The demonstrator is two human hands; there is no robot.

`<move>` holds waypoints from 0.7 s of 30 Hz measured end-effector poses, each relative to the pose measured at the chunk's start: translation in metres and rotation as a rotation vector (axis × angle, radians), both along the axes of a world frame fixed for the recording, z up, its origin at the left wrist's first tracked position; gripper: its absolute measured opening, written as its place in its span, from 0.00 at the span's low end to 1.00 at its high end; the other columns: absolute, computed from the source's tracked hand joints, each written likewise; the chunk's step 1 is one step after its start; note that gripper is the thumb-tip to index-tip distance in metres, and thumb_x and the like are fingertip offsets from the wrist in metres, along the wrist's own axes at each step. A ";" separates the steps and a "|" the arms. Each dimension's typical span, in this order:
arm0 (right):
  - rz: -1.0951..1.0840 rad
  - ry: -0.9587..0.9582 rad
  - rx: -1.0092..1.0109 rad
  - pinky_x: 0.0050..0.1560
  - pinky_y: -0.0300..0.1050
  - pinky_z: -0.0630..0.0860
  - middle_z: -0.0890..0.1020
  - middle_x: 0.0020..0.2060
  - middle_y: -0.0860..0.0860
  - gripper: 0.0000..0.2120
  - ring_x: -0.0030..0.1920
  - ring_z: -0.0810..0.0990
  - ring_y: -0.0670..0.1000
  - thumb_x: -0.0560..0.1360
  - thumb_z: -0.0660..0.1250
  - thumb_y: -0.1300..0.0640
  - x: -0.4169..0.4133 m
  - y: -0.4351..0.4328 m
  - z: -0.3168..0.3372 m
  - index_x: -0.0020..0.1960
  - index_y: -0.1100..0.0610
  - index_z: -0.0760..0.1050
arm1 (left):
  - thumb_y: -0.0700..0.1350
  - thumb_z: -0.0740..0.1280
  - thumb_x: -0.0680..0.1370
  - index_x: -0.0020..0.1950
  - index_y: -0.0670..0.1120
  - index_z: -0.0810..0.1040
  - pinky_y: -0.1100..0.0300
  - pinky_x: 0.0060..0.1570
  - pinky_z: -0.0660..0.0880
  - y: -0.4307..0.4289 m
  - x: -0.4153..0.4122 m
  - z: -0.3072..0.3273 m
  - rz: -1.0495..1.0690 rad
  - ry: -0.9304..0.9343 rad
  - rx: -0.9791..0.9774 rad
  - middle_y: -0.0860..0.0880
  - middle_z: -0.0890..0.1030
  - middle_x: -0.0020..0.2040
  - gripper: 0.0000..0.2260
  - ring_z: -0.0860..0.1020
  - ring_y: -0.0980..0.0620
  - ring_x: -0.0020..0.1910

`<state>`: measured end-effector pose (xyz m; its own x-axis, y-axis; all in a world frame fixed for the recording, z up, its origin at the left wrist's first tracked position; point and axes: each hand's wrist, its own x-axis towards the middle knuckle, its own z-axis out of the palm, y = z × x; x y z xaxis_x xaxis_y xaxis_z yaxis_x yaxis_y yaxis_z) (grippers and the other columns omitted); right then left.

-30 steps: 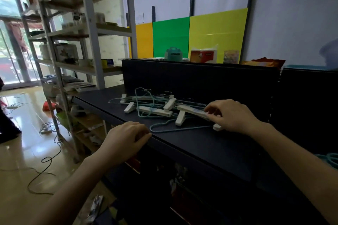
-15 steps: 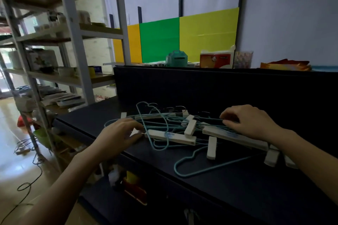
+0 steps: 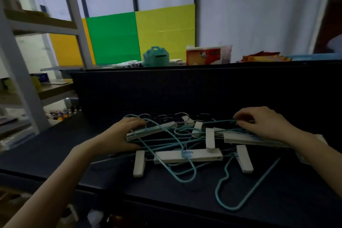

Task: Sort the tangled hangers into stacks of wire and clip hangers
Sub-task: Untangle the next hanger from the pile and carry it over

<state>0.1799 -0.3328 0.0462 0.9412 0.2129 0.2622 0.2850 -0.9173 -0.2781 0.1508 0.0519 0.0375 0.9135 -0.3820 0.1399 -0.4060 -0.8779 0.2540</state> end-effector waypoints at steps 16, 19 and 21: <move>-0.151 0.251 -0.042 0.65 0.41 0.64 0.67 0.70 0.53 0.25 0.68 0.67 0.52 0.76 0.56 0.68 0.023 -0.017 -0.014 0.71 0.55 0.63 | 0.62 0.76 0.59 0.64 0.63 0.64 0.71 0.58 0.62 0.008 0.066 0.004 -0.308 0.134 -0.047 0.64 0.63 0.58 0.37 0.63 0.65 0.59; -0.148 0.331 -0.060 0.67 0.42 0.63 0.62 0.73 0.52 0.28 0.72 0.62 0.52 0.76 0.60 0.64 0.030 -0.019 -0.011 0.74 0.53 0.57 | 0.69 0.73 0.55 0.63 0.63 0.64 0.68 0.60 0.64 0.015 0.065 0.007 -0.299 0.086 -0.048 0.64 0.64 0.57 0.40 0.64 0.65 0.59; -0.150 0.388 -0.072 0.67 0.44 0.64 0.59 0.74 0.51 0.32 0.72 0.61 0.52 0.75 0.61 0.64 0.035 -0.019 -0.008 0.75 0.50 0.54 | 0.72 0.71 0.53 0.64 0.63 0.64 0.67 0.59 0.65 0.022 0.066 0.008 -0.285 0.070 -0.043 0.64 0.64 0.57 0.42 0.65 0.64 0.59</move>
<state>0.2146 -0.3522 0.0386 0.9892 0.0713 -0.1281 0.0341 -0.9617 -0.2721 0.2165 0.0739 0.0457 0.7784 -0.6195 0.1014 -0.6145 -0.7191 0.3245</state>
